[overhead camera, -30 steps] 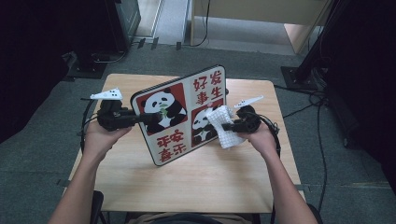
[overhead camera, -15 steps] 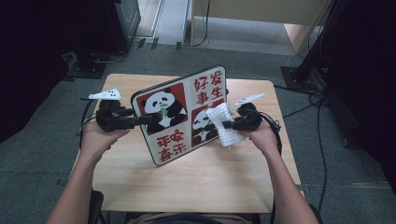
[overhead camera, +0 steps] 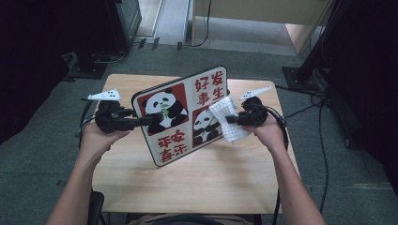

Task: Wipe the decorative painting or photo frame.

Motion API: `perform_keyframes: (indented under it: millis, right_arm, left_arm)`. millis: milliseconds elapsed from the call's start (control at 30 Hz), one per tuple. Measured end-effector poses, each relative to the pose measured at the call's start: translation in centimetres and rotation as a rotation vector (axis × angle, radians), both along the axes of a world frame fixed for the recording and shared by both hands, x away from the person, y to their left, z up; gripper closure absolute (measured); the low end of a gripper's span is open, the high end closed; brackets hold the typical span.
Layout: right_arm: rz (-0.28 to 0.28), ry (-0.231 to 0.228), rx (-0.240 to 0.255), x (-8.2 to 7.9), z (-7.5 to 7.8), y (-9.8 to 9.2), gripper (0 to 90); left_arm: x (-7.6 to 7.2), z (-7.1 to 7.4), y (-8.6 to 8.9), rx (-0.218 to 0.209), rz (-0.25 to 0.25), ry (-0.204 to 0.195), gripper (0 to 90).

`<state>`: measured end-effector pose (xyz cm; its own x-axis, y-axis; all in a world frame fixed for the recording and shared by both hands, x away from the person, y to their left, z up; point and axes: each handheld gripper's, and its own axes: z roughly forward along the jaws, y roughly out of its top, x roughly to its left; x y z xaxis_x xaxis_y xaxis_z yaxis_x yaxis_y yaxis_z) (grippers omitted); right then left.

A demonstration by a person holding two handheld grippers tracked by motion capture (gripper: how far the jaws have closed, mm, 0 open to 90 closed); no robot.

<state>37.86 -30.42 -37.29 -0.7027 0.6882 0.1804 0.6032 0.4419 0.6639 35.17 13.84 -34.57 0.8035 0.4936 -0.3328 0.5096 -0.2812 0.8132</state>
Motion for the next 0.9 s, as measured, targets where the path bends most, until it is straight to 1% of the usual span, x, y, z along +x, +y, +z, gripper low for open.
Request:
perform_keyframes:
  millis: [100,133,200,233,267,300,333,367,433,467,500,533,567,600,700,733,767,833,867,900]
  right_arm:
    - [0.006,-0.008,-0.010,0.1,1.0,0.1,78.8]
    - [0.007,-0.015,-0.012,0.1,1.3,0.1,78.8]
    - [0.007,-0.019,-0.007,0.2,1.9,0.1,78.8]
    - [0.008,-0.022,-0.007,0.3,2.2,0.0,78.8]
    - [0.009,-0.025,-0.008,0.3,2.5,0.1,78.8]
    - [0.009,-0.028,-0.009,0.3,2.7,0.1,78.8]
    - [0.011,-0.030,-0.011,0.4,3.0,0.1,78.8]
    - [0.013,-0.032,-0.013,0.4,3.2,0.1,78.8]
    - [0.016,-0.039,-0.014,0.4,3.9,0.2,78.8]
    - [0.017,-0.041,-0.015,0.4,4.1,0.3,78.7]
    - [0.017,-0.041,-0.015,0.4,4.1,0.3,78.7]
    - [0.019,-0.048,-0.014,0.5,4.5,0.3,78.8]
    - [0.019,-0.053,-0.016,0.5,5.3,0.4,78.8]
    - [0.024,-0.059,-0.020,0.6,5.5,0.4,78.8]
    - [0.018,-0.063,-0.020,0.7,6.3,0.6,78.7]
    - [0.020,-0.069,-0.020,0.8,6.7,0.7,78.7]
    - [0.024,-0.080,-0.012,0.9,7.6,1.0,78.7]
    - [0.026,-0.081,-0.010,1.0,7.9,1.2,78.7]
    - [0.035,-0.087,-0.018,1.2,8.8,1.8,78.7]
    - [0.035,-0.087,-0.018,1.2,8.8,1.8,78.7]
  left_arm:
    - [0.0,0.0,0.0,0.004,0.008,-0.005,45.5]
    - [0.0,0.0,0.0,-0.001,0.005,0.000,44.3]
    - [0.0,0.1,-0.1,0.001,0.018,0.001,44.2]
    - [0.0,0.1,-0.1,0.001,0.014,0.002,45.0]
    - [0.0,0.1,-0.1,0.001,0.014,0.002,46.5]
    - [-0.1,0.1,-0.1,0.006,0.013,-0.007,49.0]
    - [-0.2,0.1,-0.1,0.000,0.014,-0.006,52.4]
    - [-0.2,0.1,0.0,0.000,0.007,-0.003,53.2]
    - [-0.3,0.2,0.1,-0.007,0.018,-0.013,57.2]
    - [-0.3,0.3,0.2,-0.019,0.013,-0.005,60.2]
    - [-0.3,0.3,0.2,-0.019,0.013,-0.005,61.9]
    - [-0.3,0.3,0.3,-0.024,0.014,-0.006,61.9]
    - [-0.3,0.3,0.3,-0.026,0.008,0.002,64.9]
    - [-0.3,0.2,0.2,-0.019,0.010,0.001,65.3]
    - [-0.3,0.1,0.1,-0.017,0.010,-0.005,69.4]
    - [-0.2,0.1,0.1,-0.009,0.008,-0.003,70.2]
    - [-0.3,0.2,0.0,-0.005,0.009,-0.018,72.9]
    - [-0.3,0.2,-0.1,0.001,0.004,-0.018,73.0]
    - [-0.3,0.3,0.0,0.006,0.009,-0.021,73.4]
    - [-0.3,0.3,0.0,0.006,0.009,-0.021,73.4]
